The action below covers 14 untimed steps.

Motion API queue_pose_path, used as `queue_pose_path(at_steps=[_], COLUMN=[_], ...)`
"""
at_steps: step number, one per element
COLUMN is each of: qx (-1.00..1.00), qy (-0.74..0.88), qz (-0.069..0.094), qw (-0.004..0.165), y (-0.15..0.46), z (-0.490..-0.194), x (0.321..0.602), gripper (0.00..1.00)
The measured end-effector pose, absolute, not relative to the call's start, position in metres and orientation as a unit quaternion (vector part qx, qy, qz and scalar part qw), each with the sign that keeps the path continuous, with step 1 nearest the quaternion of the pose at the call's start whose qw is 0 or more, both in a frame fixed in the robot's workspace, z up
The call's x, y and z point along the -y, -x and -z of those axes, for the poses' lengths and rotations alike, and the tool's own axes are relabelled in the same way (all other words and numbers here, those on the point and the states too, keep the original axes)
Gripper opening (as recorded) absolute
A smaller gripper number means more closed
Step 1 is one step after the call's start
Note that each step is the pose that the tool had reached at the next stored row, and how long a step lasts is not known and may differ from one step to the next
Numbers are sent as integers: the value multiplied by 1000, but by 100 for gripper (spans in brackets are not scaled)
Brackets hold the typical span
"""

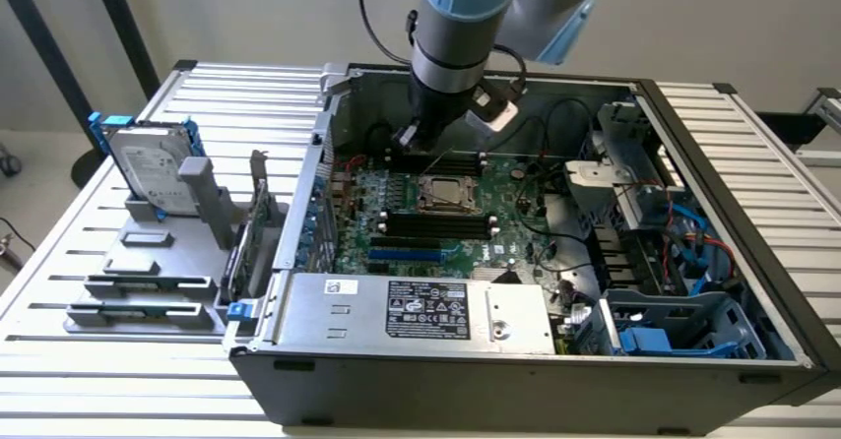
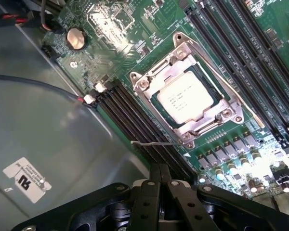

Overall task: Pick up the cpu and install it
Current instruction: 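Install the first cpu locking lever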

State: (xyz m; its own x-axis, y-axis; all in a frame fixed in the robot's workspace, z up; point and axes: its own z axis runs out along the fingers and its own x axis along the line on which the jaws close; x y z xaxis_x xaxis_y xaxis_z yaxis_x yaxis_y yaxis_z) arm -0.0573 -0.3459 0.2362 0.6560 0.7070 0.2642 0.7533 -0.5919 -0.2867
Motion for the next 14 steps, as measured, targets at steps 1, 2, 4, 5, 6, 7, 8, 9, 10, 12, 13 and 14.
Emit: queue_pose_path(at_steps=[1, 2, 4, 5, 6, 7, 8, 9, 10, 12, 13, 14], qx=[410, 409, 410, 410, 410, 410, 411, 411, 411, 411, 411, 412], qy=[891, 891, 892, 892, 892, 891, 891, 891, 891, 891, 891, 891], qz=[61, 61, 62, 63, 65, 66, 68, 69, 69, 71, 71, 71], qw=[187, 185, 182, 182, 181, 180, 180, 179, 179, 178, 178, 178], y=[58, 58, 59, 60, 60, 61, 62, 62, 63, 63, 63, 64], z=[-235, -234, -232, -230, -228, -227, -225, -223, -221, -218, -217, -216], x=[346, 346, 346, 346, 346, 346, 346, 346, 346, 346, 346, 346], gripper=[11, 11, 11, 11, 11, 11, 11, 11, 11, 11, 11, 11])
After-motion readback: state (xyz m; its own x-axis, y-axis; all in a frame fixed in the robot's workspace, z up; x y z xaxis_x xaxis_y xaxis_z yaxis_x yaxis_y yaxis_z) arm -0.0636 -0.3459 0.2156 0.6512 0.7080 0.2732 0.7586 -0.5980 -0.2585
